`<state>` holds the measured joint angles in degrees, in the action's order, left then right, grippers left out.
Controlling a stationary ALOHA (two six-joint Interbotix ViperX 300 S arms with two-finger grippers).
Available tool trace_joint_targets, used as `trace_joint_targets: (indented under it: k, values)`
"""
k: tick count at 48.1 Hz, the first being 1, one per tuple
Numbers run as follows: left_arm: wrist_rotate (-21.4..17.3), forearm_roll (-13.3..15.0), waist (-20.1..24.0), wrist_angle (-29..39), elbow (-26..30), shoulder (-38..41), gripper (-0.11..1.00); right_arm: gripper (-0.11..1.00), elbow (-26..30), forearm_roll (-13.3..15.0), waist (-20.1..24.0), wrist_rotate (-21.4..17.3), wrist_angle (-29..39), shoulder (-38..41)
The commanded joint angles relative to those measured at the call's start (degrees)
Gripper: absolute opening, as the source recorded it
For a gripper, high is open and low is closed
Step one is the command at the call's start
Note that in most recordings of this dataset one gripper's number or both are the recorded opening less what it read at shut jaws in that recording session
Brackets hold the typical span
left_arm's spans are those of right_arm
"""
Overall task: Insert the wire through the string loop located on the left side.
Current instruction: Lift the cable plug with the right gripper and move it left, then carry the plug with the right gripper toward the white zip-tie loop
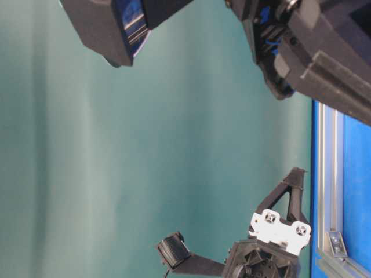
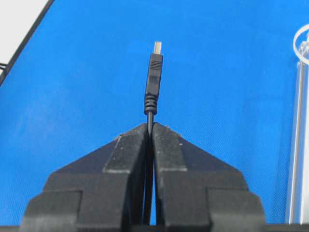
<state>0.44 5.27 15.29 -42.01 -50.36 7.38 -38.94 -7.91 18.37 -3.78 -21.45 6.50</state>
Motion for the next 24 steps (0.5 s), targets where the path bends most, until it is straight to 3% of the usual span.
trace_joint_targets:
  k: [1, 24]
  values:
    - [0.1, -0.1, -0.1, -0.4, 0.4, -1.8, 0.0, -0.04, 0.9, 0.0, -0.1, 0.0, -0.2, -1.7]
    - [0.1, -0.1, -0.1, -0.4, 0.3, -1.8, 0.0, -0.04, -0.6, 0.0, -5.2, 1.5, -0.1, -1.7]
